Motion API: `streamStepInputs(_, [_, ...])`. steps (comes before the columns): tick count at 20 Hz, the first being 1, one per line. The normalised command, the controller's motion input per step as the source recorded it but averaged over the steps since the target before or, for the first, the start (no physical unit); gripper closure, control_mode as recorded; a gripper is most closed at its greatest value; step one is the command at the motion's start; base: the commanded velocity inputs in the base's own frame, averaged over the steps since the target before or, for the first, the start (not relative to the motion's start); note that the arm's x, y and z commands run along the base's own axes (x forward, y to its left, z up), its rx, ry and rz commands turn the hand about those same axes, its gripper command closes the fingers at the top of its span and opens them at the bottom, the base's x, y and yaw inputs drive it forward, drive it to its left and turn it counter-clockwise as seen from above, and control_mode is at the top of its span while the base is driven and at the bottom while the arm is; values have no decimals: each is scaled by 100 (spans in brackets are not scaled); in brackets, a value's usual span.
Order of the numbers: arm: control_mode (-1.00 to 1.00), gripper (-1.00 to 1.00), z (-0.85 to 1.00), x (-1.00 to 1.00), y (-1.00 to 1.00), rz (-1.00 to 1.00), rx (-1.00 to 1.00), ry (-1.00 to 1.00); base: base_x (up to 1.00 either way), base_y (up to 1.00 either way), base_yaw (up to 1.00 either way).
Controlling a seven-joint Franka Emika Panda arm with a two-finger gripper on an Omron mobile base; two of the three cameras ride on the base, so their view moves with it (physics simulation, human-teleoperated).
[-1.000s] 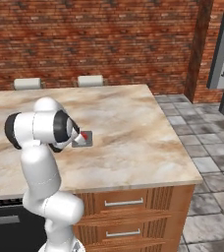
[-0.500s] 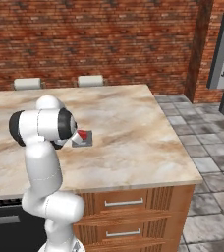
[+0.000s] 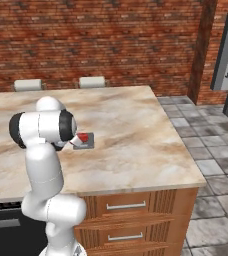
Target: Take the steak from the fridge and place it on the digital scale on the counter by the fridge. Wait a few seconds for a reading, then move it to the plate on the dining counter.
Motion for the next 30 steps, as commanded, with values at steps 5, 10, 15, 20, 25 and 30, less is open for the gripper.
streamStepInputs(5, [-100, -100, 39, -7, -2, -2, 2, -5, 0, 0, 0])
streamStepInputs(10, [-100, -100, 95, -29, -8, 0, 8, -6, 0, 0, 0])
streamStepInputs(15, [-100, -100, 90, -36, -15, 0, 7, 0, 0, 0, 0])
streamStepInputs(20, [-100, -100, 69, -36, -20, 0, 6, 11, 0, 0, 0])
streamStepInputs(25, [-100, -100, 18, -11, -3, 0, 1, 7, 0, 0, 0])
streamStepInputs(30, [-100, -100, 0, 0, 0, 0, 0, 0, 0, 0, 0])
